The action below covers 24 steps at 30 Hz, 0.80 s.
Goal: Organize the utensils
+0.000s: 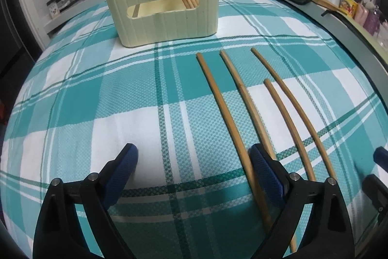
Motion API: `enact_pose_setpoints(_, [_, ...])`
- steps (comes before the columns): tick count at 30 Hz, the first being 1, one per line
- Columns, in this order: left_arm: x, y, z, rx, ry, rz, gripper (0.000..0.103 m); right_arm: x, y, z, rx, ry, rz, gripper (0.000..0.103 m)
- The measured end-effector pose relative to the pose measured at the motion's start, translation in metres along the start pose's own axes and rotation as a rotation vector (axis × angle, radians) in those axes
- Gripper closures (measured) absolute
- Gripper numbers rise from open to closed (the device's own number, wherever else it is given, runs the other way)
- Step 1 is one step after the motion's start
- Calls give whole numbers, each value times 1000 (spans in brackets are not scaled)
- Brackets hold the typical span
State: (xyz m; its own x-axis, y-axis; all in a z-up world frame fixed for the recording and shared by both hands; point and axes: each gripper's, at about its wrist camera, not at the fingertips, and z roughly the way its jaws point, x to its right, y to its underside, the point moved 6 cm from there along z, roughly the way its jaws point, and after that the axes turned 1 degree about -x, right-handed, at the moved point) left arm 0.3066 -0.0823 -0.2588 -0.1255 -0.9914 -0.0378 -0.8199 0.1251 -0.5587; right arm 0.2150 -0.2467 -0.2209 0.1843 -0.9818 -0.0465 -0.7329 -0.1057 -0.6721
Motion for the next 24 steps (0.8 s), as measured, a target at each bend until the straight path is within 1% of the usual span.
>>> enact_pose_setpoints(2, [2,1,-3,7,2,9,19,-8,-5,10,-10,-13,-32,61])
enact_pose_setpoints(3, [2,1,-4,10,3,14,27,-11,-7,16,-19,-17,-47,62])
enact_pose_setpoints(4, [3,1,-6,14,7,20,35,-14,-9,23,-34,-23,-62,65])
enact_pose_setpoints(5, [3,2,-7,17,15,25,39,-17,-11,31,-48,-31,-71,66])
enact_pose_setpoints(6, [4,2,-8,19,22,29,49,-19,-12,38,-62,-41,-78,68])
enact_pose_setpoints(7, [5,3,-8,23,28,33,57,-22,-13,45,-77,-56,-83,75])
enact_pose_setpoints(8, [5,4,-9,26,30,38,61,-24,-13,53,-93,-65,-88,79])
enact_pose_setpoints(9, [6,5,-10,31,27,45,71,-25,-11,59,-113,-70,-94,83])
enact_pose_setpoints(10, [6,5,-11,34,23,53,87,-27,-12,60,-101,-64,-100,84])
enact_pose_setpoints(11, [6,6,-12,34,12,60,94,-28,-13,61,-100,-56,-106,94])
enact_pose_setpoints(12, [4,7,-12,34,3,61,97,-27,-13,62,-103,-47,-104,96])
enact_pose_setpoints(18, [-20,21,-21,13,-7,23,98,-15,-6,53,-105,8,-50,97])
enact_pose_setpoints(22, [-44,41,-35,-10,-18,6,98,-8,7,40,-119,32,-29,97])
enact_pose_setpoints(24, [-58,54,-42,-34,-15,-18,97,-5,13,33,-126,39,-25,97])
